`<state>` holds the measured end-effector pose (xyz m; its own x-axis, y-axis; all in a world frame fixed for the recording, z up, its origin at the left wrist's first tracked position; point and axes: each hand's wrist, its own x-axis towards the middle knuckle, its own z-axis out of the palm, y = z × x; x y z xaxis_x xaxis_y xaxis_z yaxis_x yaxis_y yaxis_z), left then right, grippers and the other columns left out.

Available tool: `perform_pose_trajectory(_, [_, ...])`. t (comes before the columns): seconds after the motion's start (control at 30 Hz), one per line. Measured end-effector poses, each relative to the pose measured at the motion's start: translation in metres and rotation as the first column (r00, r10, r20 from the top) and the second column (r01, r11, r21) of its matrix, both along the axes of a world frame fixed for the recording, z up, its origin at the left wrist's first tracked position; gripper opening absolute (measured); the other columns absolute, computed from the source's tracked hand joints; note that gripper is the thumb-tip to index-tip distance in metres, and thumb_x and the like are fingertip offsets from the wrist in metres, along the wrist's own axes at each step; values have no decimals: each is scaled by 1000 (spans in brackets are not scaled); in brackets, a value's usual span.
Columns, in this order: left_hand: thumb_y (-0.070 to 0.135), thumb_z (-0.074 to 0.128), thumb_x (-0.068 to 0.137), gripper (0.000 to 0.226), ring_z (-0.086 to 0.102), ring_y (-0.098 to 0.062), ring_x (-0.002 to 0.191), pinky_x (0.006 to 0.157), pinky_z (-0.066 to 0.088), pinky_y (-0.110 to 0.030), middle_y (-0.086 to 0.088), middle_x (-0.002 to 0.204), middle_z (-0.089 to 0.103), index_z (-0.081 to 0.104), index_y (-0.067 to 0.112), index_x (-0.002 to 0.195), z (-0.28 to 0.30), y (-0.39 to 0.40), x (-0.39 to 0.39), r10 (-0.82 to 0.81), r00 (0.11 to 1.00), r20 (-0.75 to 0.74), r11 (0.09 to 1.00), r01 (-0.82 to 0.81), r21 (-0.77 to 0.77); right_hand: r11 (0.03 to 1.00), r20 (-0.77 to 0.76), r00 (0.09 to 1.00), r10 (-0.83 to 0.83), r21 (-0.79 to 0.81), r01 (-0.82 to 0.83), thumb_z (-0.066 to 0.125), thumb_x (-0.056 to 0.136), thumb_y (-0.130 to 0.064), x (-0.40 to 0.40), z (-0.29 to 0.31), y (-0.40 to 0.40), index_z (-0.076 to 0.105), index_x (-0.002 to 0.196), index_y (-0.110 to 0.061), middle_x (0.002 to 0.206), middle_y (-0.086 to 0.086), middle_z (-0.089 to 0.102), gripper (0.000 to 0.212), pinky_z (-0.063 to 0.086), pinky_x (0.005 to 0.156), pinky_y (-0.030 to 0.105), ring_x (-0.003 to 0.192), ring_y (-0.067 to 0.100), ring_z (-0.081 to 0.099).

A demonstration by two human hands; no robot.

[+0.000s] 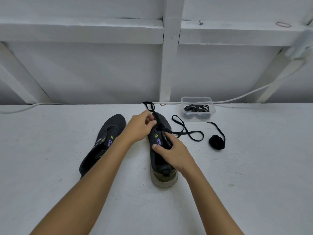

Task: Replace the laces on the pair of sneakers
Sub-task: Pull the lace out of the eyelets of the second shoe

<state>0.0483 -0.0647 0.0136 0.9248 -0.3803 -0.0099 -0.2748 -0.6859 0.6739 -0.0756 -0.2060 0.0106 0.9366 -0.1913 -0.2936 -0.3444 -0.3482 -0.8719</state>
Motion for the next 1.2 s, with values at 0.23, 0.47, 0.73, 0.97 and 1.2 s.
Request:
perform_pose_trajectory(0.23, [25,61,99,13,65,-18,89,82,51,-32,3,92,70,67,14,101,-5,1,-4,70,998,-6,997,-70,-12,999,-1,1000,-5,-33,5,73,82,-49,1,-1,2,51,142,-33,133,-15,58,66,47,107,33,120,6,56])
perform_pose_trajectory(0.47, [41,60,97,21,65,-9,86,73,49,-23,7,96,69,61,20,103,-2,2,-6,139,980,-143,978,-158,-135,998,8,1000,-28,-48,28,73,86,-45,0,-2,2,45,150,-28,144,-14,52,72,42,110,28,128,6,51])
perform_pose_trajectory(0.73, [18,55,101,10,73,-15,81,76,58,-31,-2,102,69,62,11,102,3,3,2,208,962,-176,944,-245,-222,999,5,1000,-28,-39,28,72,89,-39,-1,2,2,48,147,-28,126,-21,49,63,36,97,18,117,1,50])
perform_pose_trajectory(0.97, [45,63,95,29,71,-12,88,82,59,-37,5,105,67,65,19,108,1,1,-3,254,915,-313,912,-334,-237,998,8,1000,-26,-61,27,73,86,-40,3,-2,3,51,144,-29,135,-15,57,63,42,100,22,122,6,55])
perform_pose_trajectory(1.2, [26,68,93,12,59,-5,67,68,46,-25,9,77,67,72,16,88,-2,1,-2,331,939,-96,910,-344,-231,998,2,1000,-31,-62,31,72,88,-36,2,2,4,55,139,-29,121,-18,57,54,45,99,24,112,6,57])
